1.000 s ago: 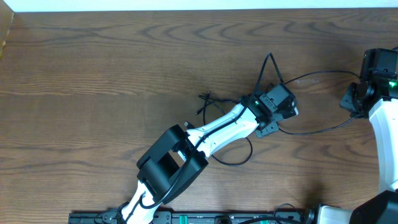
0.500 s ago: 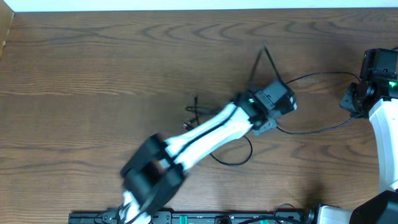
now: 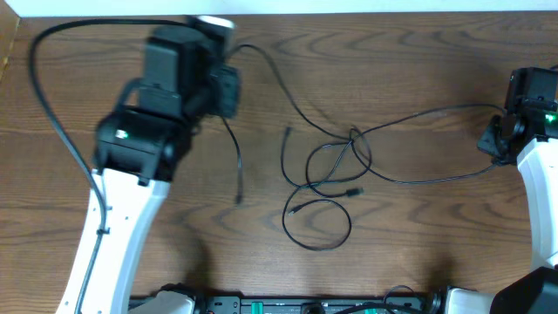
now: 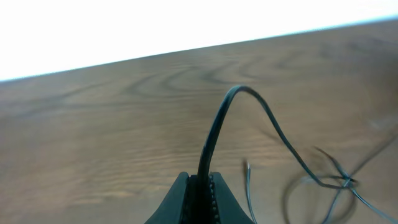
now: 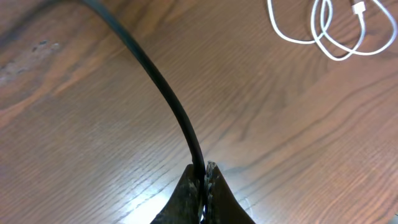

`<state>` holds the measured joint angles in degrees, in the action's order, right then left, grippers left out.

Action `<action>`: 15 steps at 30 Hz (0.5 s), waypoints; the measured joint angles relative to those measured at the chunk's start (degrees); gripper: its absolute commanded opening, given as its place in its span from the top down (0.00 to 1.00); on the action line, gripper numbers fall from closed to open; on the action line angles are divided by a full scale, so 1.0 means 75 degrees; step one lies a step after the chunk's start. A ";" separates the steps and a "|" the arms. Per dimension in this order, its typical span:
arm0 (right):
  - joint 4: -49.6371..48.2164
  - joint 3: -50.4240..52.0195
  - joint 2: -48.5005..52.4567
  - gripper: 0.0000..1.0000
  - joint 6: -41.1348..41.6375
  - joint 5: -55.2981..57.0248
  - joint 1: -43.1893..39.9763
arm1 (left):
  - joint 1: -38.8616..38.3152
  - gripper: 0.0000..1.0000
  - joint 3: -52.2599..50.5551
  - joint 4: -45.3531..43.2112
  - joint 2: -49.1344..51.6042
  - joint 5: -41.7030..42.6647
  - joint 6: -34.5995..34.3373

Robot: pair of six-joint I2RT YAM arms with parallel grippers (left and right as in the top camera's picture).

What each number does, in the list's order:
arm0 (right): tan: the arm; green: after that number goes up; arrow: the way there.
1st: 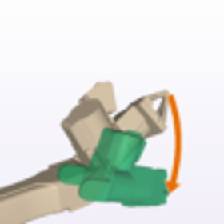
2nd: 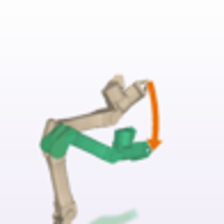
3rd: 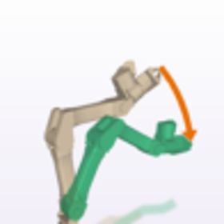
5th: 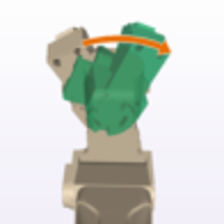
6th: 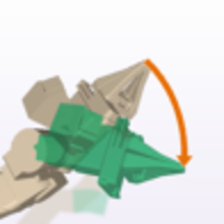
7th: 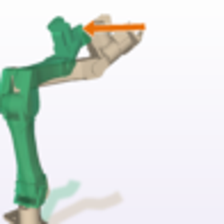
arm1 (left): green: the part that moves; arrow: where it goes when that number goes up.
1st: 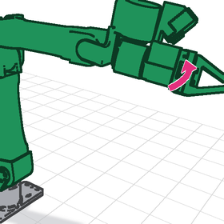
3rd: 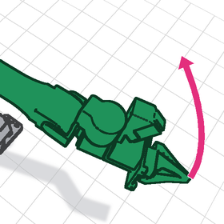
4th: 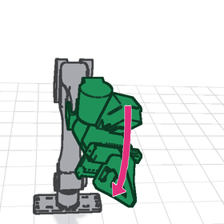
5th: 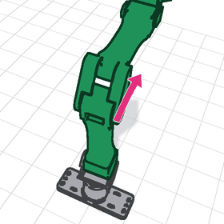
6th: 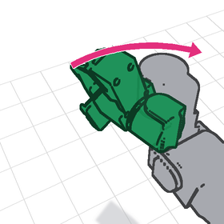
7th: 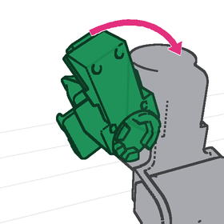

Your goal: Untangle cables

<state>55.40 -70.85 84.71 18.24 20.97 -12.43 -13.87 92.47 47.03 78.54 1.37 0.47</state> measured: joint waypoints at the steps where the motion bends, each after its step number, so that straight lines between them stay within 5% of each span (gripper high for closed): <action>1: 0.0003 0.0000 0.0000 0.99 0.0015 0.0192 -0.0058 | 0.0446 0.93 0.0000 0.0000 0.0023 -0.0029 -0.0178; 8: -0.0385 0.0000 0.0017 0.99 0.0883 0.0673 -0.1294 | 0.2433 0.93 -0.0009 -0.0076 0.0140 0.0003 -0.1326; 13: -0.1754 0.0006 0.0251 0.98 -0.0484 -0.2547 -0.1189 | 0.2818 0.93 -0.0189 -0.0096 0.0160 0.0414 -0.2521; 15: -0.2011 0.0006 0.0376 0.81 -0.1189 -0.3829 -0.0854 | 0.2454 0.93 -0.0329 0.0181 0.0309 0.0982 -0.2667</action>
<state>40.32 -70.81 87.53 9.32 -7.75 -18.83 4.54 90.00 48.38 80.86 8.73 -19.53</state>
